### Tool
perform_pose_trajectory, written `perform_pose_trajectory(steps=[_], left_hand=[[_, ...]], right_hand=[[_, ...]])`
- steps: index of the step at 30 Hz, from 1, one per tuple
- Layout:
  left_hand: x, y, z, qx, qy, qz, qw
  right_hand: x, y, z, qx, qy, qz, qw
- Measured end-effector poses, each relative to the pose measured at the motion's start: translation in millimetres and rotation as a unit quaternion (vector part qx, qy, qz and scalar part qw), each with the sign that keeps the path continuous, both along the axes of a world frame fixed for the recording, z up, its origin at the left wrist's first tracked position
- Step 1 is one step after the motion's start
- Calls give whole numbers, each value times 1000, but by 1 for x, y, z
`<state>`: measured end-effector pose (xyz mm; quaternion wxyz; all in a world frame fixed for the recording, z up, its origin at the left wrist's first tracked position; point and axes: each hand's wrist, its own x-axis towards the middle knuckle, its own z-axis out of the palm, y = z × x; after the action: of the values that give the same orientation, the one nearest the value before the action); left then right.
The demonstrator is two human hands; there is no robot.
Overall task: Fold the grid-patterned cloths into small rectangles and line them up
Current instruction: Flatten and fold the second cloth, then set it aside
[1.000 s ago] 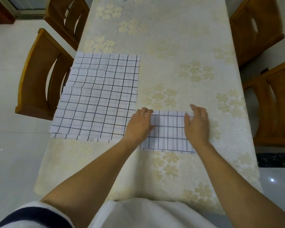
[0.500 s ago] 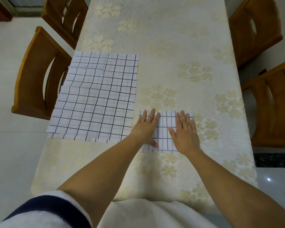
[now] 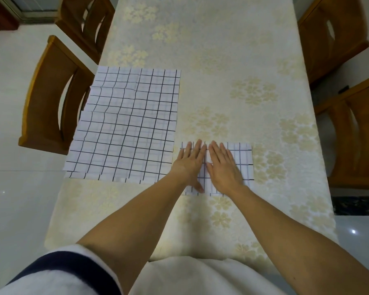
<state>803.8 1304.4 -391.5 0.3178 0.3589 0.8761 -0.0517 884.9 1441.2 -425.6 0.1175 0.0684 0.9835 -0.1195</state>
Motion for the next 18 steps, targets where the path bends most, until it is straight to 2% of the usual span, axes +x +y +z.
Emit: perform_pose_trajectory(steps=[5,11,18], left_hand=[[-9,-21,3,-7,-1,-3,1000],[-5,-27,2,-52,44,-3,998],[-4,2,8,64,44,6,997]], right_hand=[[18,38,-5,61,-19,-13,998],[31,75,-2,84,-53,-61,993],[6,17,21,44,43,-55,997]])
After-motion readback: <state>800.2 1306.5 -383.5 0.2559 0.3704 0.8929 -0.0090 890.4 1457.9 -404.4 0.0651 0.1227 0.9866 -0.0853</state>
